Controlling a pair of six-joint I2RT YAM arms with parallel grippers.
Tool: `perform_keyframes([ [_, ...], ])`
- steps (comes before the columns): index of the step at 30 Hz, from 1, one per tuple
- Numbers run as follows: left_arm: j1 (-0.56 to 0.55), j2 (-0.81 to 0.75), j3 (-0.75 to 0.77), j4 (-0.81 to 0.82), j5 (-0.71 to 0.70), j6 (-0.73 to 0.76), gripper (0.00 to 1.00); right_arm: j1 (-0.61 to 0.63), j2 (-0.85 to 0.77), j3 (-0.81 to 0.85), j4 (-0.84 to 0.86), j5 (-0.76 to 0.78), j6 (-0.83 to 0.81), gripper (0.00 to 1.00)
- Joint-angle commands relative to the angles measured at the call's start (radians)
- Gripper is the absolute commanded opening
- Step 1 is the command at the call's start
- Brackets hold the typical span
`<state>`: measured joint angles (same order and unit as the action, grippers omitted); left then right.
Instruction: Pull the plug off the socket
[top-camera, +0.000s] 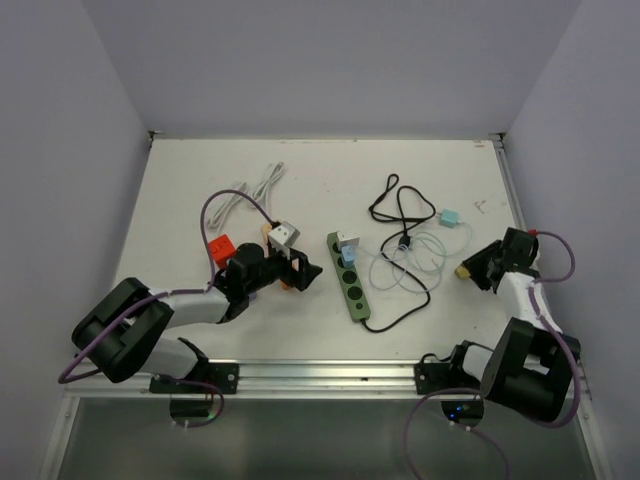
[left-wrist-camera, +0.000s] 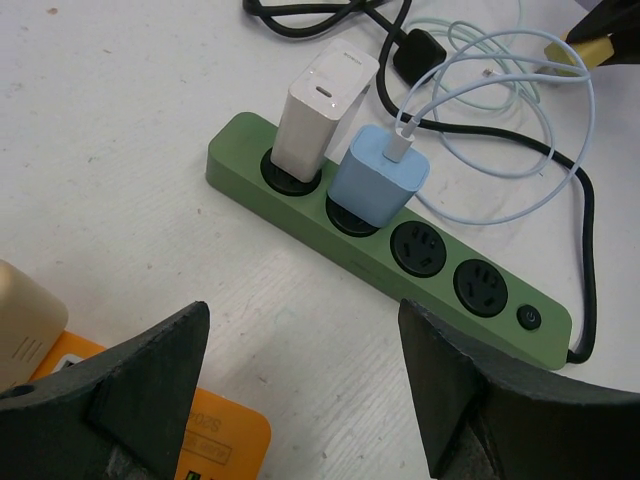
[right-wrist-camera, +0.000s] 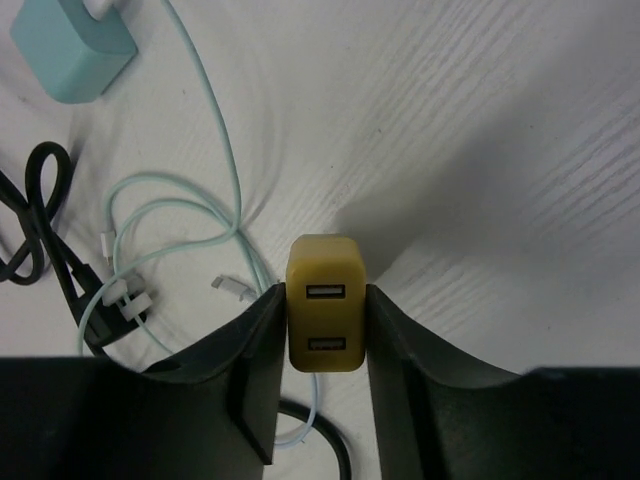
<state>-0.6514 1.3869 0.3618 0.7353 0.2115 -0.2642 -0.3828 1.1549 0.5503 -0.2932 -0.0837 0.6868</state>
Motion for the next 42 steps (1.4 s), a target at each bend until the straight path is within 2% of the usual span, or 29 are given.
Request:
perform_keyframes([
  [1,-0.007,-0.026,0.005,0.015,-0.020,0.042,0.81,-0.005,0.014,0.000,0.058,-0.037,-0.029,0.43],
  [5,-0.007,-0.031,0.003,0.012,-0.024,0.040,0.81,-0.005,0.006,0.003,0.049,-0.039,-0.036,0.77],
  [9,-0.007,-0.031,0.006,0.006,-0.023,0.039,0.81,-0.005,0.003,0.019,0.016,-0.027,-0.041,0.86],
  [14,-0.007,-0.043,0.006,-0.005,-0.029,0.037,0.80,-0.005,-0.041,0.063,-0.098,0.010,-0.064,0.85],
  [16,-0.007,-0.046,0.002,0.004,-0.018,0.040,0.80,-0.005,-0.127,0.076,-0.122,0.018,-0.069,0.83],
  [17,-0.008,-0.046,-0.003,0.019,-0.008,0.043,0.80,-0.005,-0.161,0.076,-0.127,0.003,-0.073,0.75],
  [20,-0.014,-0.031,0.005,0.022,0.008,0.056,0.80,-0.002,-0.317,0.051,-0.063,-0.114,-0.056,0.63],
  [23,-0.025,-0.006,0.031,-0.013,0.000,0.072,0.80,0.059,-0.446,0.036,0.018,-0.198,-0.053,0.56],
  [26,-0.046,0.011,0.049,-0.037,-0.018,0.082,0.80,0.218,-0.462,0.088,0.022,-0.189,-0.127,0.56],
  [27,-0.050,0.023,0.052,-0.037,-0.020,0.083,0.80,0.311,-0.446,0.126,0.014,-0.183,-0.162,0.55],
  [30,-0.082,0.049,0.068,-0.037,-0.029,0.086,0.80,0.459,-0.364,0.199,-0.033,-0.131,-0.223,0.48],
  [33,-0.109,0.058,0.075,-0.039,-0.049,0.092,0.80,0.702,-0.311,0.224,-0.044,-0.039,-0.240,0.42],
  [35,-0.122,0.055,0.068,-0.028,-0.063,0.092,0.79,0.798,-0.275,0.229,-0.021,0.038,-0.237,0.35],
  [36,-0.123,0.052,0.062,-0.021,-0.061,0.094,0.79,0.894,-0.229,0.234,-0.014,0.056,-0.236,0.35],
  [39,-0.136,0.044,0.037,0.019,-0.066,0.094,0.78,1.052,-0.138,0.267,-0.021,0.180,-0.253,0.36],
  [42,-0.152,0.034,0.014,0.064,-0.067,0.086,0.75,1.119,-0.046,0.287,-0.026,0.294,-0.248,0.43],
])
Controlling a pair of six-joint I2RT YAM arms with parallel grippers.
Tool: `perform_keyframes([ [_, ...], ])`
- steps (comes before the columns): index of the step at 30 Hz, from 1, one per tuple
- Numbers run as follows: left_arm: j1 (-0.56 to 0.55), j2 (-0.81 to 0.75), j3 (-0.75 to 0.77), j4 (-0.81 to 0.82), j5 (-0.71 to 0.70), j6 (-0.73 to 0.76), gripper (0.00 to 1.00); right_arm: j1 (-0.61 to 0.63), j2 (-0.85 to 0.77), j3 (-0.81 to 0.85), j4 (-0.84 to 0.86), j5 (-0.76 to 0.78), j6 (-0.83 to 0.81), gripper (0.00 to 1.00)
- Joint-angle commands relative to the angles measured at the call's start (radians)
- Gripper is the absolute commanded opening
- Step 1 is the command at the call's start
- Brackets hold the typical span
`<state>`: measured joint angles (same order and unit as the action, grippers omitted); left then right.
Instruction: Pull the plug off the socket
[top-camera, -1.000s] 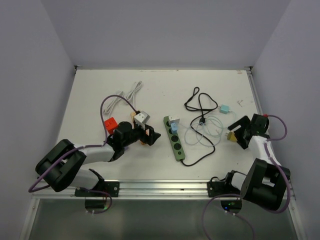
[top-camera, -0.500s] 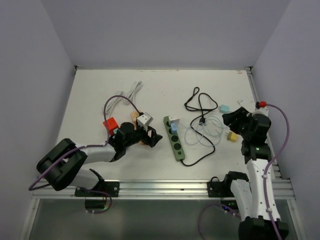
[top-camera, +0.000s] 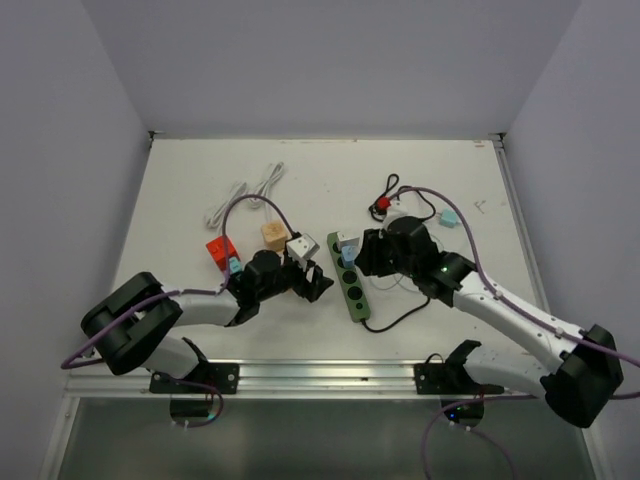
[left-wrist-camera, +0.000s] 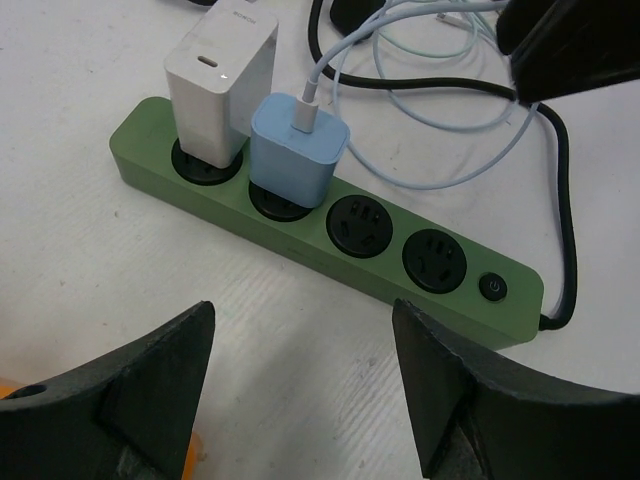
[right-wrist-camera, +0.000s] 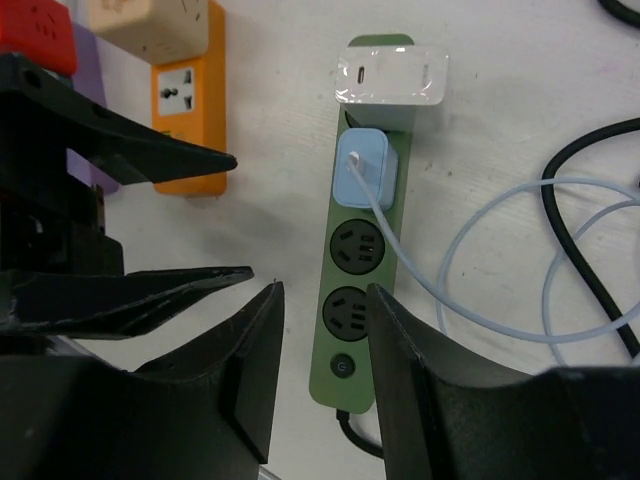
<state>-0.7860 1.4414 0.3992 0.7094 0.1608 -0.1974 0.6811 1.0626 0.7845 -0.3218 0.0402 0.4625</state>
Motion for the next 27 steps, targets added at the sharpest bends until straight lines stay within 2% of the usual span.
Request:
perform_keyframes([
  [1,-0.024,-0.025,-0.029,0.116,-0.017,0.021,0.75,0.064,0.063,0.053,0.010,0.187,-0.024,0.43],
  [4,-0.061,-0.029,-0.051,0.165,-0.024,0.038,0.75,0.086,0.097,0.077,0.024,0.219,-0.042,0.45],
  [6,-0.091,-0.027,-0.071,0.188,-0.027,0.039,0.73,0.100,0.152,0.122,-0.009,0.257,-0.067,0.51],
  [11,-0.150,-0.007,-0.120,0.347,-0.035,0.052,0.74,0.136,0.255,0.160,0.007,0.289,-0.088,0.53],
  [16,-0.183,0.085,-0.097,0.473,-0.046,0.065,0.74,0.181,0.381,0.206,0.004,0.395,-0.073,0.54],
  [22,-0.254,0.203,-0.017,0.562,-0.070,0.176,0.75,0.186,0.456,0.226,0.027,0.421,-0.047,0.54],
  [27,-0.263,0.310,0.001,0.702,-0.063,0.190,0.77,0.186,0.502,0.246,0.041,0.438,-0.048,0.54],
])
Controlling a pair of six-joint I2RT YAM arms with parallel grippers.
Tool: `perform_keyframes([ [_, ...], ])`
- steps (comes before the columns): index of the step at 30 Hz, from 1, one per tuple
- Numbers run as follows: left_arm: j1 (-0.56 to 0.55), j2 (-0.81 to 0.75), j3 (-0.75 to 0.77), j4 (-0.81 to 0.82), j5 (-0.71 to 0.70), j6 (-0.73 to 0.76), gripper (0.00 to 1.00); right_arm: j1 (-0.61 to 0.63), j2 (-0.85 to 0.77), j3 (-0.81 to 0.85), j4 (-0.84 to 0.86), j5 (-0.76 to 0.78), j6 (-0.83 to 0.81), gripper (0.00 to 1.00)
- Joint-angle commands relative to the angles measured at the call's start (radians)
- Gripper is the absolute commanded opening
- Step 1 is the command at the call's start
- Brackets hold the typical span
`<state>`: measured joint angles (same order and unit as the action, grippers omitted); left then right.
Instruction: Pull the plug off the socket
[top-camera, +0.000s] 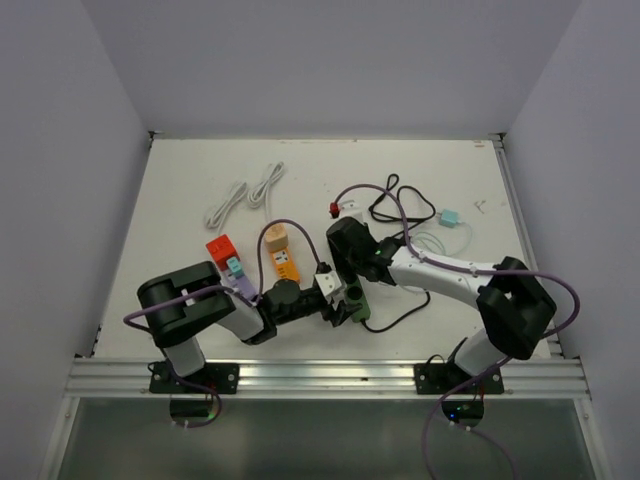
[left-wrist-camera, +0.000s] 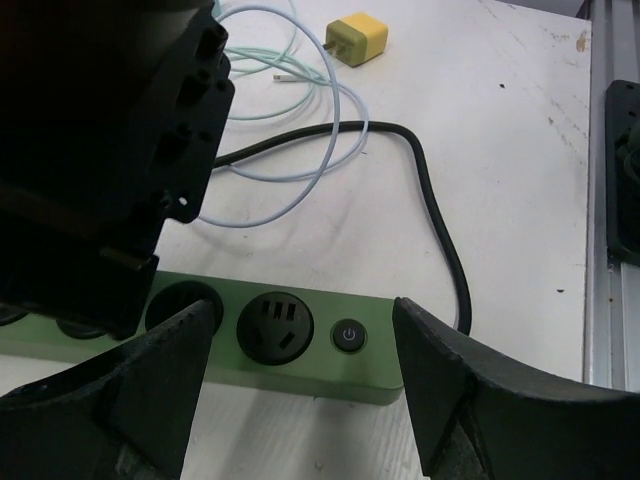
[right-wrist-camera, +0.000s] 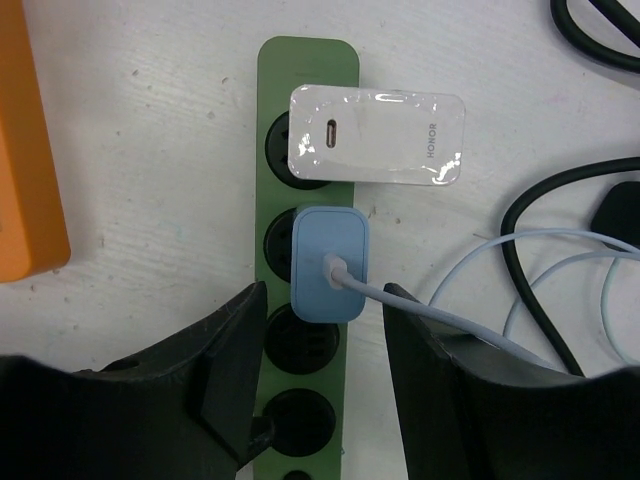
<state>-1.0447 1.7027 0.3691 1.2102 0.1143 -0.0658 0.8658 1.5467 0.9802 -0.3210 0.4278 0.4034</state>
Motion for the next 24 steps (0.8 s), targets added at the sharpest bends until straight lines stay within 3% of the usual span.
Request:
perform_keyframes([
  [1,-0.005,0.063,0.040,0.207,-0.012,0.060,0.77,0.001,0.026,0.052,0.046,0.054,0.009,0.54],
  [11,-0.009,0.232,0.028,0.403,-0.105,0.009,0.77,0.001,0.096,0.058,0.076,0.025,0.078,0.39],
  [22,-0.011,0.239,0.025,0.373,-0.175,-0.074,0.75,-0.010,0.038,0.025,0.091,-0.037,0.141,0.00],
  [24,-0.011,0.226,0.021,0.347,-0.191,-0.107,0.75,-0.027,0.026,0.015,0.100,-0.092,0.178,0.00],
])
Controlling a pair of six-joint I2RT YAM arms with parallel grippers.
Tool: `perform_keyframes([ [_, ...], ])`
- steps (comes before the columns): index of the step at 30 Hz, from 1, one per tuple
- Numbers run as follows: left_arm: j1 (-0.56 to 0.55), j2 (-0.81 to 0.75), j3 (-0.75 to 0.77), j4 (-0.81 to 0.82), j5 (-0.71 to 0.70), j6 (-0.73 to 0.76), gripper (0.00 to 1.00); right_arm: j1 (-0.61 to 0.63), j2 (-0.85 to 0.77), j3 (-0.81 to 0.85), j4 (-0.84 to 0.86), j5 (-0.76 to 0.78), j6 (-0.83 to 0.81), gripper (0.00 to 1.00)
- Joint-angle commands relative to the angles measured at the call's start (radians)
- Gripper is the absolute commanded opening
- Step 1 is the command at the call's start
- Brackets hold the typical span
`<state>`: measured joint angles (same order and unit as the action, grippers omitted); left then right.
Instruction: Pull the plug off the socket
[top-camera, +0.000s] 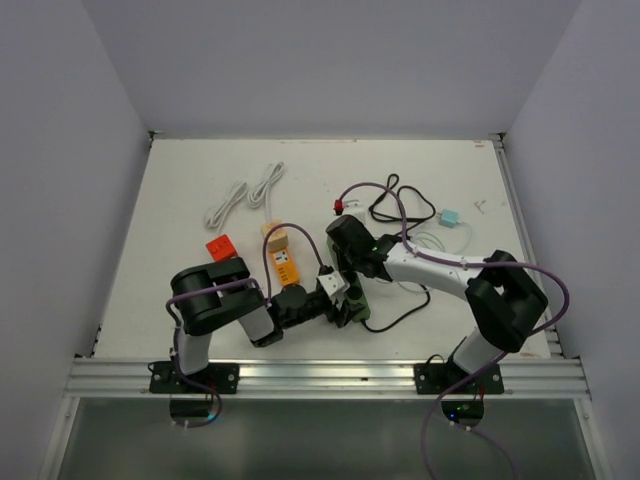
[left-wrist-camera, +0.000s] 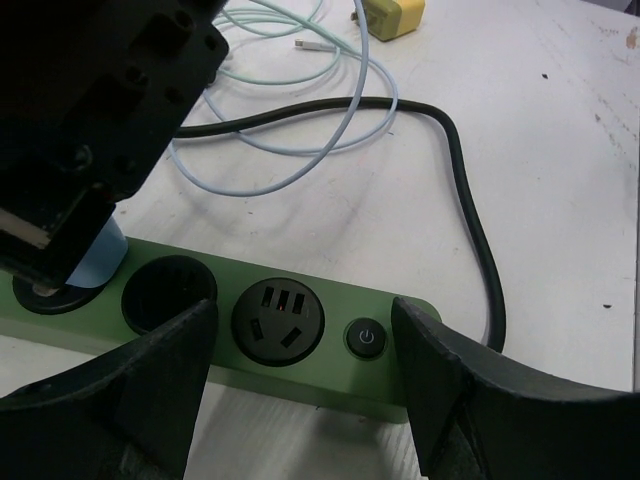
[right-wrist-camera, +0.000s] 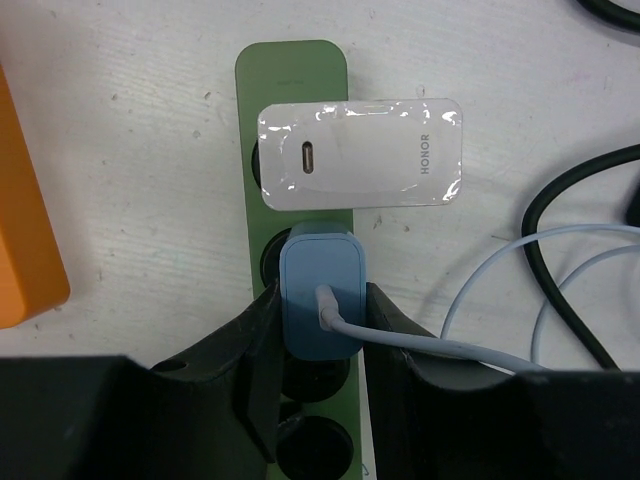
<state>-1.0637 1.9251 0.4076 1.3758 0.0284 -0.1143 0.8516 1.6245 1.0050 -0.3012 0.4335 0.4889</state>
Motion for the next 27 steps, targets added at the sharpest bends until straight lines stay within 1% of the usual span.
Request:
perform_keyframes([
  [1,0.010,0.000,-0.016,0.169,-0.107,-0.067,0.75,-0.019,-0.066,-0.017,0.086,-0.117,0.105,0.00],
  [2,0.008,-0.003,-0.013,0.155,-0.104,-0.077,0.75,-0.035,-0.075,-0.034,0.092,-0.154,0.131,0.00],
  [6,0.008,-0.002,-0.007,0.088,-0.091,-0.137,0.76,-0.080,-0.120,-0.078,0.122,-0.216,0.166,0.00],
  [9,0.008,0.006,-0.013,0.085,-0.075,-0.189,0.76,-0.083,-0.138,-0.083,0.113,-0.210,0.145,0.00],
  [13,0.008,0.037,-0.009,0.077,-0.065,-0.208,0.76,-0.080,-0.127,-0.053,0.082,-0.178,0.105,0.00],
  [16,0.008,0.066,-0.007,0.071,-0.064,-0.223,0.75,-0.051,-0.097,-0.017,0.057,-0.133,0.085,0.00],
  [19,0.008,0.080,-0.003,0.029,-0.073,-0.260,0.75,-0.014,-0.057,0.026,0.021,-0.067,0.074,0.00],
  [22,0.008,0.095,-0.012,0.037,-0.077,-0.278,0.75,0.016,-0.037,0.052,-0.002,-0.038,0.066,0.00],
  [23,0.008,0.097,-0.012,0.032,-0.078,-0.278,0.75,0.021,-0.034,0.056,-0.009,-0.010,0.065,0.00],
  [27,0.008,0.097,-0.007,0.011,-0.088,-0.294,0.75,0.024,-0.044,0.061,-0.029,0.007,0.057,0.00],
])
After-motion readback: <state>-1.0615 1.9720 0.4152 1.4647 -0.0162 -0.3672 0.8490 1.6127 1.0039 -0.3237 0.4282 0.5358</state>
